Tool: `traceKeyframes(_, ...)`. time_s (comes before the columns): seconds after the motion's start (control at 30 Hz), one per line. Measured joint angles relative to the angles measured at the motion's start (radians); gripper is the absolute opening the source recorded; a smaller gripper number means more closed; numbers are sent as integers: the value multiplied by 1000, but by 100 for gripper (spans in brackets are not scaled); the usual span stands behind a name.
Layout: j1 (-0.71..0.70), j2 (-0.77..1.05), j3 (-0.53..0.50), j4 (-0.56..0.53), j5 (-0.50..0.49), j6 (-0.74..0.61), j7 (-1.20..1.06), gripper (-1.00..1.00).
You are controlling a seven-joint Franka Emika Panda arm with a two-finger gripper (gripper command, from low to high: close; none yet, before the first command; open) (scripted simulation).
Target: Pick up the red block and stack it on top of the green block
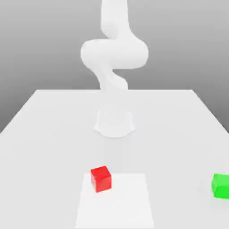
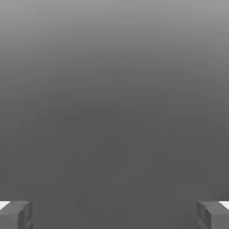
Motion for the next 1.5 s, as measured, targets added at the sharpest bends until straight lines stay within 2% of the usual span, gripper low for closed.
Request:
traceKeyframes(0.57, 65, 625, -167, -477, -25, 431, -425, 0)
traceKeyframes(0.7, 58, 787, -146, -490, 44, 560, -506, 0)
traceKeyframes(0.8, 3, 896, -76, -476, 111, 651, -556, 0)
traceKeyframes(0.83, -22, 927, -50, -472, 116, 677, -559, -100)
traceKeyframes(1.07, -31, 931, -41, -472, 117, 681, -560, -100)
traceKeyframes(1.3, -17, 707, -88, -505, -8, 491, -470, -100)
traceKeyframes(1.5, 198, 742, 15, -354, -46, 377, -527, -100)
